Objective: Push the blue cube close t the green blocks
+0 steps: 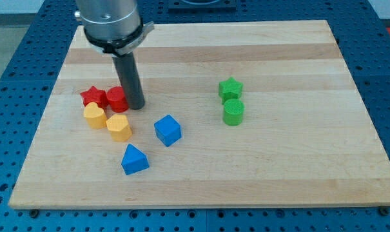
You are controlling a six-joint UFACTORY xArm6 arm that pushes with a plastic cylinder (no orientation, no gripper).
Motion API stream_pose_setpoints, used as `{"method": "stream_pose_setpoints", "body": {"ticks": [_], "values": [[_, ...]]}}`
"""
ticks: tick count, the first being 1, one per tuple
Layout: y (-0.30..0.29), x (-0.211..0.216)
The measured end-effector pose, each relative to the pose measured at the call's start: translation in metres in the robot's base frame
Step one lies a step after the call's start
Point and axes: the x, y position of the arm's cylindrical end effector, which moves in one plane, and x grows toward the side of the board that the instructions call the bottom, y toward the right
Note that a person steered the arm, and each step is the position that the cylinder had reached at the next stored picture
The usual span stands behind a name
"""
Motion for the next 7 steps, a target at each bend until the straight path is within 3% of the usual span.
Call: {"method": "stream_pose_setpoints", "body": {"ticks": [1,2,3,5,6,7], "values": [[-0.018,0.0],[0.009,0.005],[0.028,0.039],[-0.006,0.097],[-0.009,0.104],[-0.009,0.082]]}}
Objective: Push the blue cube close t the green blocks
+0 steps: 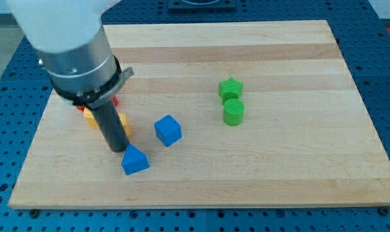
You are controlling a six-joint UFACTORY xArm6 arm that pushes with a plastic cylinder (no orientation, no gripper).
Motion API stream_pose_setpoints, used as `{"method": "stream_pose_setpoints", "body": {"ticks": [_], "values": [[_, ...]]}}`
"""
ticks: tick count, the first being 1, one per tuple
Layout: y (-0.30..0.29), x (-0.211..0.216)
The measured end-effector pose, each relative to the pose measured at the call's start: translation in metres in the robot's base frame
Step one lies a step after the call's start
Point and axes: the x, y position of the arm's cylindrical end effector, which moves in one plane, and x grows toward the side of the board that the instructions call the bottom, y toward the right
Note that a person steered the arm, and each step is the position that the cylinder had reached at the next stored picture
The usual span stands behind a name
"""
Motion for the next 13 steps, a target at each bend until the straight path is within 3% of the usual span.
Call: {"method": "stream_pose_setpoints", "body": {"ticks": [1,4,5,6,7,8,9,12,13], "values": [[0.0,-0.03],[-0.072,-0.029],[-0.055,-0.024],[-0.044,0.003],[-0.044,0.069],[-0.043,0.075],[-0.034,0.071],[0.101,-0.045],[0.109,-0.051]]}}
